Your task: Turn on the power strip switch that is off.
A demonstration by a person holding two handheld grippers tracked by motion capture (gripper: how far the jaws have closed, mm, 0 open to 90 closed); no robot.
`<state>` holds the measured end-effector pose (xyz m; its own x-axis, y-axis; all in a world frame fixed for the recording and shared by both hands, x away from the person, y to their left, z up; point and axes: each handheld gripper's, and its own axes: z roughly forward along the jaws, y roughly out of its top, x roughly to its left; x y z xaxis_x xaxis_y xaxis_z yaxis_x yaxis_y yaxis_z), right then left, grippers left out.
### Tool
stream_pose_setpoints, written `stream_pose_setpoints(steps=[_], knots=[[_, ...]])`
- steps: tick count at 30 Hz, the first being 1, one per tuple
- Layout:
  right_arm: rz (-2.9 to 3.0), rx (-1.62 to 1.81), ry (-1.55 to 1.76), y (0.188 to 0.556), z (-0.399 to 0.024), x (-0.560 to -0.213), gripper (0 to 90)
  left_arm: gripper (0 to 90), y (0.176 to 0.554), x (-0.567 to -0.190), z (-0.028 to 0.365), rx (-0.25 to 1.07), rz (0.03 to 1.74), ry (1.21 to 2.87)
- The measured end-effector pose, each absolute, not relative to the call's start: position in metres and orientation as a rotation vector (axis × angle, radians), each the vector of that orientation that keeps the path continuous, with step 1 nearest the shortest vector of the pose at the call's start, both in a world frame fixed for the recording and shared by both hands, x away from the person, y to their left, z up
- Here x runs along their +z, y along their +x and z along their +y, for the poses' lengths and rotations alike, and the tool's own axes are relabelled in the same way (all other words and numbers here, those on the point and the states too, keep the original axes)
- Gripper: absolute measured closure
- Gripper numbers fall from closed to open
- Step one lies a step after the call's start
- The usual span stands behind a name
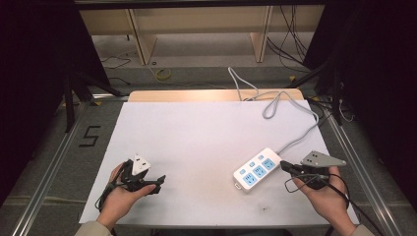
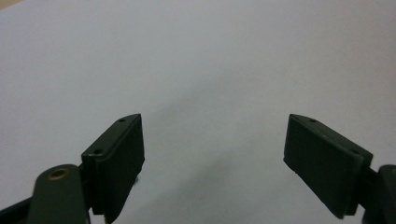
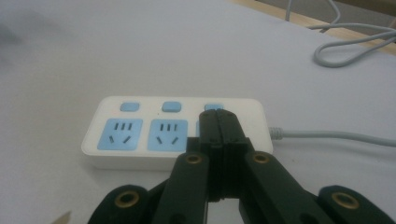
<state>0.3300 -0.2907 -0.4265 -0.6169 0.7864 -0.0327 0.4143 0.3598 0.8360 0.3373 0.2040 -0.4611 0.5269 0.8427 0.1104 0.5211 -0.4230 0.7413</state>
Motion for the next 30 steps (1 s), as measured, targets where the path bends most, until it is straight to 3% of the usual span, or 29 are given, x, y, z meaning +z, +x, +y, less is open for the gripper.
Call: stream_pose_setpoints(steps=[30], knots=[[2.263, 1.163, 1.026, 0.349, -0.263, -0.425, 90.0, 19.9, 0.338, -0.461, 0.203, 0.631, 1.097, 2.117]])
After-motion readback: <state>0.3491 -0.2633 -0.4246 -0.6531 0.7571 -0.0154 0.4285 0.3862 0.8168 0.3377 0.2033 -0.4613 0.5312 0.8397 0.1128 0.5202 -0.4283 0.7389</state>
